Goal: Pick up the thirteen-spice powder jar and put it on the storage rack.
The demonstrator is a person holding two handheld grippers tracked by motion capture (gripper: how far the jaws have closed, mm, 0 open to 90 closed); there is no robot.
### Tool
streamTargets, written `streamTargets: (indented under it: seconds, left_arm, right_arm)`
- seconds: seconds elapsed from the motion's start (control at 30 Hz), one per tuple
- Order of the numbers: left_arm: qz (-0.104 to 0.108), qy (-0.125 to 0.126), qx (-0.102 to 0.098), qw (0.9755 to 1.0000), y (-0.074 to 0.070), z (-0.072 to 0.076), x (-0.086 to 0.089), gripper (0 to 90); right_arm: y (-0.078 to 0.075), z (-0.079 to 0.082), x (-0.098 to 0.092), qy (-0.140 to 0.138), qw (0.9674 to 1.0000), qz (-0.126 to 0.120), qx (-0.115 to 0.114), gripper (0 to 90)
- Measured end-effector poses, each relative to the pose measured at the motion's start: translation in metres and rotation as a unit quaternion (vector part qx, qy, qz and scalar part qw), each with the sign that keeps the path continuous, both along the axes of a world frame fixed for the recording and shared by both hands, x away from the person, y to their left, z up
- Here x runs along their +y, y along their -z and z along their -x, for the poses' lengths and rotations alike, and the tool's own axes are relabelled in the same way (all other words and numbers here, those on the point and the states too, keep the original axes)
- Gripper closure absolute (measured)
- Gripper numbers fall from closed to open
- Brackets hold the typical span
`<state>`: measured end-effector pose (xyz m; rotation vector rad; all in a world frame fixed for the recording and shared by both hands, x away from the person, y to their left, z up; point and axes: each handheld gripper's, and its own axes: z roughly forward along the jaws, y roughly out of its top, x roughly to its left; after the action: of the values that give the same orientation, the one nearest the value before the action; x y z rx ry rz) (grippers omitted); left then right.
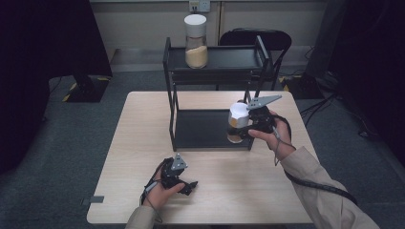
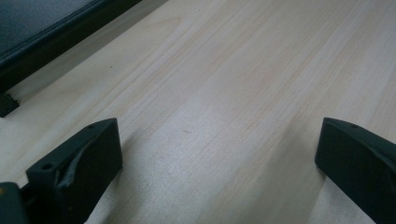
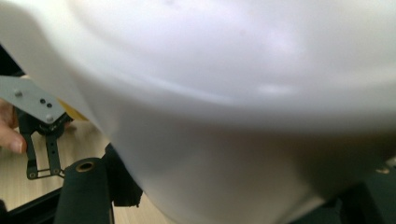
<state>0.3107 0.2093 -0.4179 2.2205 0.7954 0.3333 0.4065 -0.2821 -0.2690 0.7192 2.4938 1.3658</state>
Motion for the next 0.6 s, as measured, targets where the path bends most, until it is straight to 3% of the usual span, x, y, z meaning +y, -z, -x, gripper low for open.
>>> streamTargets:
  seconds: [0.6]
  left_arm:
    - [0.000, 0.000, 0.000, 1.0000, 0.000, 0.000, 0.000, 0.0]
  right_arm:
    - [-0.056, -0.011, 0.007, 0.009, 0.9998, 0.007, -0.015, 30.0]
